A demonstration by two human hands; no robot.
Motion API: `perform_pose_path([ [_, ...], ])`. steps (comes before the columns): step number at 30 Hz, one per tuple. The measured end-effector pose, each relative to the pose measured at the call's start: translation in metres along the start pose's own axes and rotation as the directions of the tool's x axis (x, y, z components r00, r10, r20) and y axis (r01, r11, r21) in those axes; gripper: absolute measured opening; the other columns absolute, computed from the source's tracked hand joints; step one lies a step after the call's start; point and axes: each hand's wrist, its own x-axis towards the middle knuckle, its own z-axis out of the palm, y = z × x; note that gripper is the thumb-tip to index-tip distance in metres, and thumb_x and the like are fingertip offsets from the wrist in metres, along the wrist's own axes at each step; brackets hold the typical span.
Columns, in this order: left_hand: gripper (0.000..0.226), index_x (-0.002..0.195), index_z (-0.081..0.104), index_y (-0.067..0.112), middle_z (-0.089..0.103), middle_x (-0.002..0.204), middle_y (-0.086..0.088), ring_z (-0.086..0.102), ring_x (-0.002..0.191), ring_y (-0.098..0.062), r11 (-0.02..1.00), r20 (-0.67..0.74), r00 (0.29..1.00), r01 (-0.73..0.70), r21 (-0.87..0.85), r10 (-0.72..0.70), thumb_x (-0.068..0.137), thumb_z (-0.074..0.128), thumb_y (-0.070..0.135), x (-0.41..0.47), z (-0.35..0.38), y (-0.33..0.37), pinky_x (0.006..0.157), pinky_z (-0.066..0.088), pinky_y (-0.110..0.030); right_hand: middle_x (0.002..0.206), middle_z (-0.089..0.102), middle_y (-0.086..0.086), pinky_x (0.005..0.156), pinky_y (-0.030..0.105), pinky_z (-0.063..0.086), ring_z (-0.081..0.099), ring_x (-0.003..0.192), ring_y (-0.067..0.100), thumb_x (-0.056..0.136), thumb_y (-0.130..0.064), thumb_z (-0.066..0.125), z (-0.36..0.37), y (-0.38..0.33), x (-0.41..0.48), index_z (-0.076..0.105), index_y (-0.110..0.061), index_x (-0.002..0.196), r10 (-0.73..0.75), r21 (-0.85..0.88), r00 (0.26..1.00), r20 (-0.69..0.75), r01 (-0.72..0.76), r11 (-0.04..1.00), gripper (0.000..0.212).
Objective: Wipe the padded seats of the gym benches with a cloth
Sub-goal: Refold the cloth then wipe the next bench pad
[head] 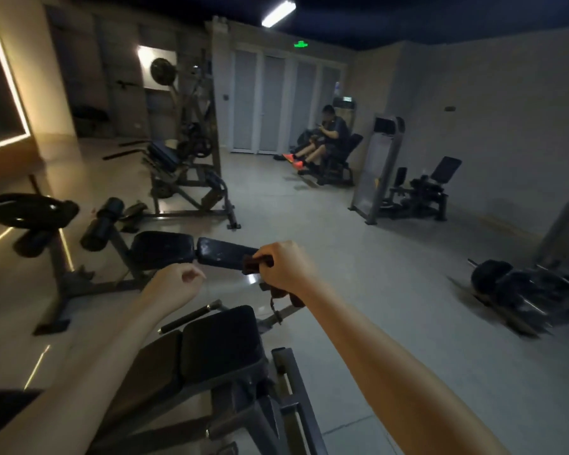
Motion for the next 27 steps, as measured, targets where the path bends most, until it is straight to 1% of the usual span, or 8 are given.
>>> perform_pose_path([
  [5, 0.013, 0.090, 0.068, 0.034, 0.064, 0.104, 0.011, 0.057, 0.095, -0.006, 1.000, -0.059, 0.998, -0.012, -0.012, 0.011, 0.095, 0.056, 0.030, -0.051, 0.011, 0.044, 0.082, 0.044, -0.028, 0.103, 0.069, 0.000, 0.066, 0.033, 0.060, 0.067, 0.075, 0.015, 0.093, -0.018, 0.054, -0.019, 0.020, -0.028, 0.068, -0.027, 0.119, -0.088, 0.018, 0.996, -0.003, 0.088, 0.996, 0.031],
  [7, 0.014, 0.090, 0.068, 0.033, 0.063, 0.103, 0.012, 0.057, 0.097, -0.006, 1.000, -0.070, 0.998, -0.007, -0.019, 0.005, 0.095, 0.055, 0.029, -0.075, 0.015, 0.063, 0.083, 0.044, -0.029, 0.102, 0.069, -0.001, 0.059, 0.026, 0.058, 0.065, 0.071, 0.011, 0.094, -0.019, 0.054, -0.026, 0.029, -0.044, 0.068, -0.027, 0.120, -0.107, 0.027, 0.994, -0.004, 0.107, 0.994, 0.031],
  [9, 0.014, 0.089, 0.067, 0.033, 0.062, 0.099, 0.013, 0.056, 0.093, -0.004, 0.999, -0.092, 0.996, 0.008, -0.037, -0.011, 0.094, 0.056, 0.028, -0.100, 0.022, 0.082, 0.079, 0.042, -0.027, 0.100, 0.069, -0.003, 0.049, 0.015, 0.048, 0.063, 0.067, 0.004, 0.094, -0.020, 0.055, -0.036, 0.041, -0.063, 0.068, -0.029, 0.118, -0.114, 0.028, 0.994, -0.006, 0.114, 0.993, 0.029],
  [11, 0.013, 0.091, 0.068, 0.030, 0.060, 0.099, 0.011, 0.055, 0.092, -0.004, 0.999, -0.114, 0.993, 0.027, -0.038, -0.032, 0.095, 0.056, 0.027, -0.128, 0.034, 0.097, 0.078, 0.041, -0.025, 0.094, 0.069, -0.005, 0.047, 0.011, 0.044, 0.062, 0.063, 0.002, 0.094, -0.019, 0.055, -0.047, 0.055, -0.086, 0.069, -0.030, 0.115, -0.113, 0.051, 0.994, -0.012, 0.113, 0.992, 0.028],
  [18, 0.011, 0.099, 0.068, 0.020, 0.062, 0.103, 0.006, 0.052, 0.095, -0.006, 0.998, -0.163, 0.985, 0.062, -0.015, -0.063, 0.097, 0.057, 0.022, -0.195, 0.080, 0.147, 0.083, 0.036, -0.025, 0.093, 0.070, -0.005, 0.064, 0.028, 0.058, 0.063, 0.072, 0.010, 0.092, -0.018, 0.056, -0.095, 0.129, -0.155, 0.070, -0.033, 0.110, -0.111, 0.047, 0.993, -0.034, 0.112, 0.993, 0.028],
  [23, 0.011, 0.099, 0.067, 0.025, 0.060, 0.104, 0.009, 0.053, 0.100, -0.008, 0.996, -0.171, 0.981, 0.090, 0.008, -0.088, 0.097, 0.057, 0.026, -0.197, 0.115, 0.194, 0.089, 0.039, -0.030, 0.096, 0.070, -0.006, 0.071, 0.033, 0.060, 0.065, 0.077, 0.011, 0.093, -0.019, 0.056, -0.126, 0.199, -0.176, 0.070, -0.033, 0.113, -0.135, 0.044, 0.990, -0.034, 0.136, 0.990, 0.028],
  [25, 0.011, 0.096, 0.067, 0.029, 0.060, 0.102, 0.011, 0.054, 0.100, -0.008, 0.992, -0.208, 0.971, 0.124, 0.017, -0.117, 0.097, 0.056, 0.029, -0.189, 0.135, 0.217, 0.089, 0.040, -0.031, 0.097, 0.070, -0.005, 0.070, 0.032, 0.060, 0.065, 0.076, 0.011, 0.093, -0.020, 0.056, -0.140, 0.231, -0.178, 0.070, -0.033, 0.114, -0.152, 0.021, 0.988, -0.033, 0.152, 0.988, 0.028],
  [27, 0.013, 0.098, 0.068, 0.028, 0.062, 0.105, 0.010, 0.053, 0.099, -0.007, 0.987, -0.214, 0.964, 0.160, 0.005, -0.155, 0.097, 0.055, 0.029, -0.181, 0.159, 0.245, 0.090, 0.041, -0.032, 0.096, 0.071, -0.006, 0.062, 0.022, 0.055, 0.063, 0.072, 0.007, 0.093, -0.020, 0.056, -0.160, 0.266, -0.180, 0.069, -0.034, 0.116, -0.180, 0.003, 0.983, -0.015, 0.180, 0.984, 0.029],
])
